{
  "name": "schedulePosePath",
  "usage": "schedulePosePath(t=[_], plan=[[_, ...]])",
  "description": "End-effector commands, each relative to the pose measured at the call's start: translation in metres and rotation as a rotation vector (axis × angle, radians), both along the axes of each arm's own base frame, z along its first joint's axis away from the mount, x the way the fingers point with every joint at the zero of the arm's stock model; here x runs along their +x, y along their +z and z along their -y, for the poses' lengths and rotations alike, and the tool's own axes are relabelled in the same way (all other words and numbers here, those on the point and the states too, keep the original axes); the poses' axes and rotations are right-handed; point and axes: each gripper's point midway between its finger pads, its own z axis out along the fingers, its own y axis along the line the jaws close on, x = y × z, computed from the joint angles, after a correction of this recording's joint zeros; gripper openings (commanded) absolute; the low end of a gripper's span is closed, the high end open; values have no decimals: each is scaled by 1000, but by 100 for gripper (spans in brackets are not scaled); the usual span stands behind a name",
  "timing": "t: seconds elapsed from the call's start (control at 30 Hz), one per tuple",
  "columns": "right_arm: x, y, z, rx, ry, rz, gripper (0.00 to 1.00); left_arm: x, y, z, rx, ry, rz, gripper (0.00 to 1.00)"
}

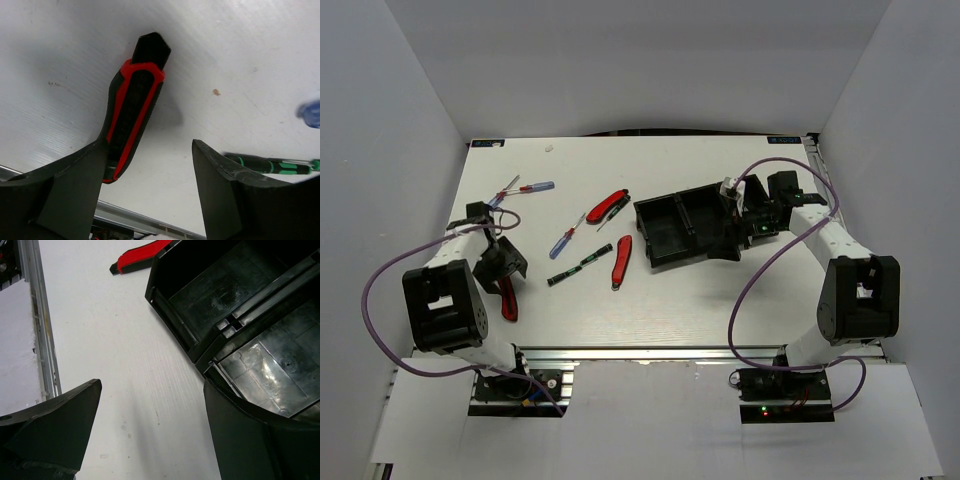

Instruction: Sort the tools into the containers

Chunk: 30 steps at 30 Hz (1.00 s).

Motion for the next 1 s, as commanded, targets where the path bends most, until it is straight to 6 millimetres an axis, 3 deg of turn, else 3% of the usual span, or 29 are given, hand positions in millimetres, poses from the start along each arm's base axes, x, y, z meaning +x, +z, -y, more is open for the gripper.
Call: schedulePosePath(t=[0.0, 0.17, 0.3, 0.57, 0.83, 0.97], plan=[[-1, 9, 0, 26, -2, 19, 89, 18, 26, -4, 5, -38, 76, 79], [-1, 8, -1, 28, -3, 15, 89, 19, 39, 0, -11, -69, 95, 79], [0, 7, -1, 30, -1, 16, 89, 8, 28, -6, 20, -85, 44, 79], [-2, 5, 1, 29, 7, 19, 89, 6, 9, -28, 117, -96, -49, 78], [-3, 5, 5, 36, -7, 14, 89, 9, -17, -22, 71, -144, -88, 71], [-4, 5, 7, 41, -12, 9, 89, 7, -28, -18, 38, -144, -108, 62]])
